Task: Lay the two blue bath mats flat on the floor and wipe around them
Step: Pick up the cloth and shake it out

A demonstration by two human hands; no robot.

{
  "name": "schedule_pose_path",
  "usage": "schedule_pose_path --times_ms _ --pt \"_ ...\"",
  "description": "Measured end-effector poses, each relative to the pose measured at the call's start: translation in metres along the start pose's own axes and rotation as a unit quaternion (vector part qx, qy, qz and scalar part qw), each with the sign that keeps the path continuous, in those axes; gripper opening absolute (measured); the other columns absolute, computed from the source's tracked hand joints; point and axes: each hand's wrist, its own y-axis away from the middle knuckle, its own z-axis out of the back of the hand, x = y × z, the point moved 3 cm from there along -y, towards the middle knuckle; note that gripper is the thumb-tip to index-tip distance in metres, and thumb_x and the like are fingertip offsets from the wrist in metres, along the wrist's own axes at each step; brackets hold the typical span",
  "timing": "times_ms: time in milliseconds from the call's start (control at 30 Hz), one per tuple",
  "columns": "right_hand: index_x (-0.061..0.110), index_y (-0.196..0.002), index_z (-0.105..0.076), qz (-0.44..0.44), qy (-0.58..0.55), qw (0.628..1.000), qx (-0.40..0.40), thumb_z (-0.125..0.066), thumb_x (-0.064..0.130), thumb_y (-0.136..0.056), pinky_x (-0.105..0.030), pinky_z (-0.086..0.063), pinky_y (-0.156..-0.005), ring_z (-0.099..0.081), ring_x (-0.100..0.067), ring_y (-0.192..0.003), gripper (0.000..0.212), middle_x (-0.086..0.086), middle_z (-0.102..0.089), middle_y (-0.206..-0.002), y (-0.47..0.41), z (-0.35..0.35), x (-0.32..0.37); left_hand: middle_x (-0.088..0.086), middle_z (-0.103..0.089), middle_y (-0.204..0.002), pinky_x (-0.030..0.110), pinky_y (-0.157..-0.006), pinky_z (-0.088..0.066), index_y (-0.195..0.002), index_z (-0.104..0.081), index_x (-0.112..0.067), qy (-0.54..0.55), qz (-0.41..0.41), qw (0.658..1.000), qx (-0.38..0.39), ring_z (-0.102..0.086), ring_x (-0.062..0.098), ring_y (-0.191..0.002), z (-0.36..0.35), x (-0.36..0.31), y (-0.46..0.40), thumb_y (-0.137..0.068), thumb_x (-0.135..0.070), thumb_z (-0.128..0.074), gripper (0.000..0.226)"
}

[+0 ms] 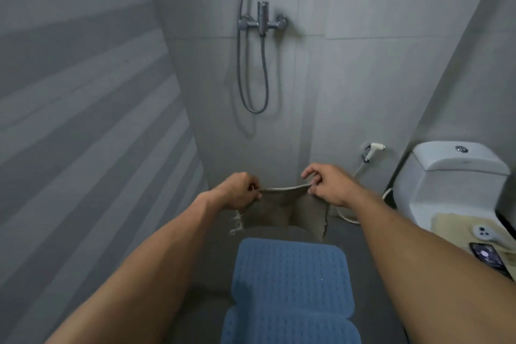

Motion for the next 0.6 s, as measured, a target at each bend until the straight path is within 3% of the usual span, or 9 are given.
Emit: schedule_pose_path --times_ms 100,200,367,467,600 --pt "0.034 -0.098 -0.059 0.058 -0.018 0.998 -0.029 -0.068 0.011 -0.077 -0.029 -0.05 -0.077 -0.059 -0.004 -0.07 0.032 0.009 -0.064 -0.075 -0.012 0.003 0.045 0.007 -0.07 -0.094 0.026 -0.071 -0.042 -0.094 -0.069 -0.014 0.011 0.027 0.998 -0.053 -0.063 0.025 -0.09 0.028 0.022 0.016 -0.087 -0.025 -0.065 0.014" --pt "0.032 -0.096 -0.059 0.1 -0.017 0.994 -0.027 -0.067 0.006 -0.077 -0.028 -0.05 -0.075 -0.061 -0.011 -0.074 0.033 0.008 -0.065 -0.082 -0.027 0.006 0.079 0.005 -0.071 -0.091 0.028 -0.072 -0.046 -0.094 -0.071 -0.016 0.026 0.047 0.994 -0.099 -0.063 0.022 -0.087 0.055 0.038 0.033 -0.085 -0.02 -0.063 0.012" --pt "0.032 -0.079 -0.065 0.16 -0.019 0.987 -0.002 -0.066 0.0 -0.08 -0.033 -0.057 -0.074 -0.066 -0.011 -0.08 0.032 0.009 -0.069 -0.083 -0.058 0.013 0.131 0.003 -0.069 -0.079 0.026 -0.063 -0.049 -0.098 -0.066 -0.019 0.067 0.095 0.978 -0.173 -0.054 0.007 -0.055 0.099 0.052 0.069 -0.087 -0.012 -0.059 0.015" --pt "0.032 -0.075 -0.075 0.194 0.001 0.981 0.024 -0.064 0.0 -0.084 -0.02 -0.049 -0.065 -0.065 -0.003 -0.08 0.035 0.014 -0.071 -0.082 -0.073 0.015 0.16 0.005 -0.07 -0.082 0.031 -0.059 -0.054 -0.098 -0.06 -0.02 0.08 0.125 0.97 -0.19 -0.061 0.011 -0.059 0.12 0.058 0.088 -0.088 -0.012 -0.061 0.013" --pt "0.038 -0.087 -0.079 0.246 0.011 0.968 0.043 -0.06 -0.004 -0.081 -0.018 -0.048 -0.069 -0.061 0.0 -0.077 0.047 0.015 -0.068 -0.086 -0.09 0.011 0.193 0.004 -0.068 -0.083 0.034 -0.065 -0.055 -0.092 -0.057 -0.022 0.064 0.146 0.958 -0.239 -0.063 0.015 -0.068 0.141 0.057 0.113 -0.089 -0.013 -0.059 0.01"
